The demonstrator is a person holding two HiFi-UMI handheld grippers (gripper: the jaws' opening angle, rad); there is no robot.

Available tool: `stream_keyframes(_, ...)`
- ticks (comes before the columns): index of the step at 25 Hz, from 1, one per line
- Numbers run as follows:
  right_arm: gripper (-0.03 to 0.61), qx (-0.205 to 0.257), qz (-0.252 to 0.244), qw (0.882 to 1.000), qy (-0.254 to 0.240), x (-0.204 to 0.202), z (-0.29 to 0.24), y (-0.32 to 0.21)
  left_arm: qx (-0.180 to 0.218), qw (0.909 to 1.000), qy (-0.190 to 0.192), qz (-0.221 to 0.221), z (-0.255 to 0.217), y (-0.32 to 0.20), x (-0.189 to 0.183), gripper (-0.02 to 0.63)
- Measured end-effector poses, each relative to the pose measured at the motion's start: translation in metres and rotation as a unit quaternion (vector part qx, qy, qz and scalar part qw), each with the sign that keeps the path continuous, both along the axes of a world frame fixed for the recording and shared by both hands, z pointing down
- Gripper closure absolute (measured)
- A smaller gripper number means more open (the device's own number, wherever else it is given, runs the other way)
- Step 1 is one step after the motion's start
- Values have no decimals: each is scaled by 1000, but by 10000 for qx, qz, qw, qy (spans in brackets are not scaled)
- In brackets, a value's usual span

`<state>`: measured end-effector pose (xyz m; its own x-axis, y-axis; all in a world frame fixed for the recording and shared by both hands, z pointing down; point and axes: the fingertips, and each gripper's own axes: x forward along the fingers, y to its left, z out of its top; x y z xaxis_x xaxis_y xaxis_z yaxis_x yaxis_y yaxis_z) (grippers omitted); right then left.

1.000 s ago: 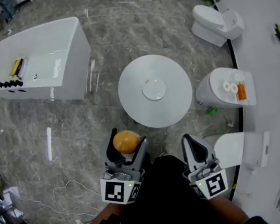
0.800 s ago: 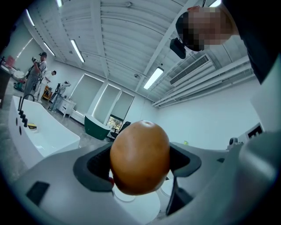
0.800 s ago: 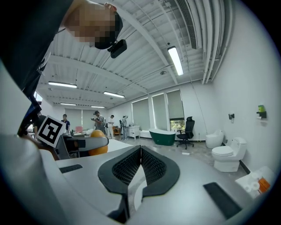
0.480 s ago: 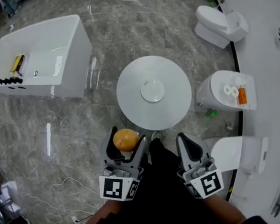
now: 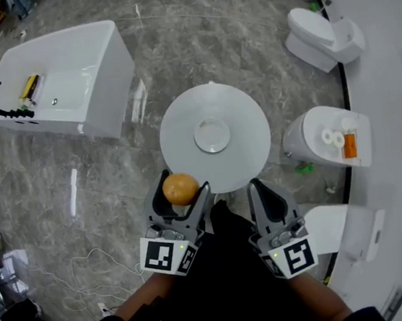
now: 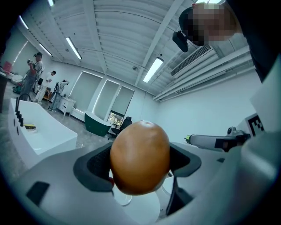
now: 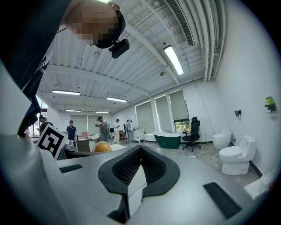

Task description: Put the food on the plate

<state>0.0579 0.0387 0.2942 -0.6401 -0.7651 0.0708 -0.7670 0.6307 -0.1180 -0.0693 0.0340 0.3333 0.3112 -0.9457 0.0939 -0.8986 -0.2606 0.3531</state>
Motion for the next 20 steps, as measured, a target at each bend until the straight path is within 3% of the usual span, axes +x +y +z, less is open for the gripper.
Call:
stream_keyframes(6,571,1,-247,9995,-178,17,4,-24,-87,9998,-187,-59,6,-18,27,255)
stream_keyframes(13,571,-6,-713,9974,-134,9,10,-34,-345,9986,-46,-406,12,-20,30,255)
stream_keyframes(20,571,-142,-712,9972,-151,0,14,-44,-314,9989,-110,-321,16,-37,28,255)
